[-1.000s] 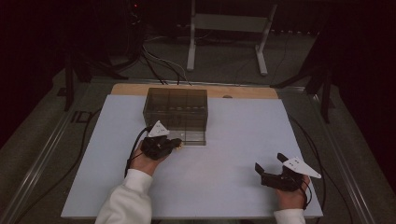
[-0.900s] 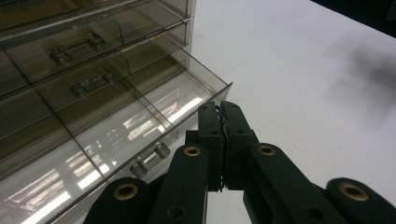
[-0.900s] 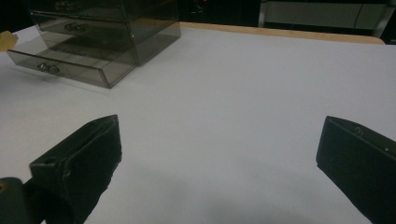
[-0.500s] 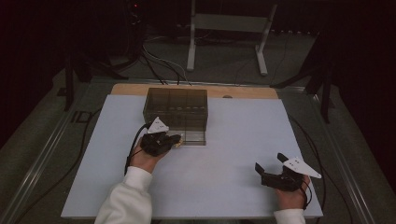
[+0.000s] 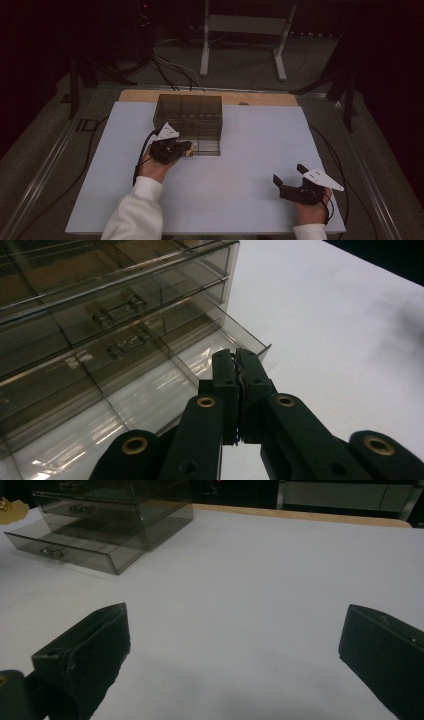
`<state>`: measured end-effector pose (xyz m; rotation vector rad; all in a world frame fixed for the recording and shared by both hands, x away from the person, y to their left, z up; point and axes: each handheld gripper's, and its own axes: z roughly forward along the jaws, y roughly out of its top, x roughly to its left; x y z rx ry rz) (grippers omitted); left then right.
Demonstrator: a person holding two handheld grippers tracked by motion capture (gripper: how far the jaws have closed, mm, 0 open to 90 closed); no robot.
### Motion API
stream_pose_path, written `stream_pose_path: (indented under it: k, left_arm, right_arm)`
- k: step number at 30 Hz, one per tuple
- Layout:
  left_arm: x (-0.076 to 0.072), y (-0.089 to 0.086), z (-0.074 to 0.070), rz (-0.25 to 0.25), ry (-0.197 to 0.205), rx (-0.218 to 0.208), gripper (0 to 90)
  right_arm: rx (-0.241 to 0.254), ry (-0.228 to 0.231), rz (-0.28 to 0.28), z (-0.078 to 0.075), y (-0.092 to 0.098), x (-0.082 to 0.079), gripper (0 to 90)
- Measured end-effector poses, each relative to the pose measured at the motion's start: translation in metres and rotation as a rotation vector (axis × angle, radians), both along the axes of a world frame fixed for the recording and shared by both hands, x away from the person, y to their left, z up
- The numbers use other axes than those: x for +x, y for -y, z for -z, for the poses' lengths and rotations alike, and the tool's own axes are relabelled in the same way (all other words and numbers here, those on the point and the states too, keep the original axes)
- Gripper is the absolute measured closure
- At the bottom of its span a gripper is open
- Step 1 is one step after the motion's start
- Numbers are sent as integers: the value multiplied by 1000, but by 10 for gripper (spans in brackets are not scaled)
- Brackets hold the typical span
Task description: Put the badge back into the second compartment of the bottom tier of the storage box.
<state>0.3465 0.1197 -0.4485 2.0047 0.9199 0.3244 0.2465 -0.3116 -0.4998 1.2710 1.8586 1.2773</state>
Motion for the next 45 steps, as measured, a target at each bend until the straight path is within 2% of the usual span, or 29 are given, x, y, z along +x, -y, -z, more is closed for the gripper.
stream_pose_path:
  k: [26, 34, 45]
  left_arm:
    - [13, 2, 3, -52, 35, 43, 897]
    - [17, 2, 7, -66, 33, 61, 897]
    - [23, 2, 12, -81, 29, 63, 896]
  right_arm:
    - [-1, 0, -3, 0, -1, 0, 4]
    - [-1, -1, -3, 0, -1, 0, 4]
    - [-2, -1, -2, 1, -1, 1, 4]
